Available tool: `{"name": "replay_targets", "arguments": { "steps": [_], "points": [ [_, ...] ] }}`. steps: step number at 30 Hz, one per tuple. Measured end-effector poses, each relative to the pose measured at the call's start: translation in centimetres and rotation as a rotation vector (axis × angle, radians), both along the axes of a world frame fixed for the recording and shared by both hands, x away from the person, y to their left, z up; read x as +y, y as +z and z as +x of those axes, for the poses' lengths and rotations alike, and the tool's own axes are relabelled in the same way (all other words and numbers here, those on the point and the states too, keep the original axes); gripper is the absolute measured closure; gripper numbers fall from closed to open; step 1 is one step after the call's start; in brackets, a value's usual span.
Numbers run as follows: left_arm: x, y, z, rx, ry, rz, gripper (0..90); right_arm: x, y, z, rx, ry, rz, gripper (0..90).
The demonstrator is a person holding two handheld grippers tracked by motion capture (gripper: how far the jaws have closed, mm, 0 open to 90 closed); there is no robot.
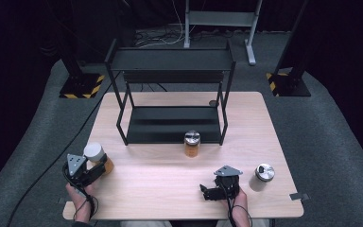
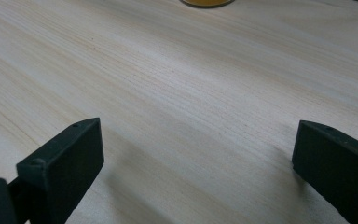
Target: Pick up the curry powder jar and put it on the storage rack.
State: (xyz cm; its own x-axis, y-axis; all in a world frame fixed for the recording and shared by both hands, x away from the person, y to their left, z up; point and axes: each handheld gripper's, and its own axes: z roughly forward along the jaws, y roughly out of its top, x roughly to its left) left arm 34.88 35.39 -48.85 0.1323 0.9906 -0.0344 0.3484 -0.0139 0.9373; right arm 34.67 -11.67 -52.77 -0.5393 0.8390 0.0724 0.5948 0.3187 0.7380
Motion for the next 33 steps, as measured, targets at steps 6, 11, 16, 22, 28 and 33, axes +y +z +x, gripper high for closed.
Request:
{"name": "replay_targets", "arguments": {
  "steps": [6,11,16,22,28,33],
  "points": [
    [-0.01,0.22,-0.08,-0.005,-0.008,0.014,34.4,-0.03,0.00,0.00,0.000,0.006,0.003,1.1],
    [-0.12,0.06,-0.16,-0.021,-0.009,0.018,34.6,-0.04,0.01,-0.02,-0.002,0.007,0.005,1.1],
    [-0.18,-0.06,-0.29,-0.033,-0.017,0.020,34.8,-0.03,0.01,-0.02,-0.003,0.008,0.004,1.1],
    [-0.18,-0.05,-0.28,-0.036,-0.021,0.012,34.9,-0.02,0.01,-0.02,-0.003,0.008,0.003,1.0],
    [-0.18,0.25,-0.31,-0.040,-0.030,0.009,34.9,-0.03,0.01,-0.02,-0.003,0.007,0.004,1.0],
    [-0.27,0.66,-0.29,-0.044,-0.040,0.010,34.9,-0.02,0.01,-0.02,-0.003,0.008,0.003,1.0]
  ]
}}
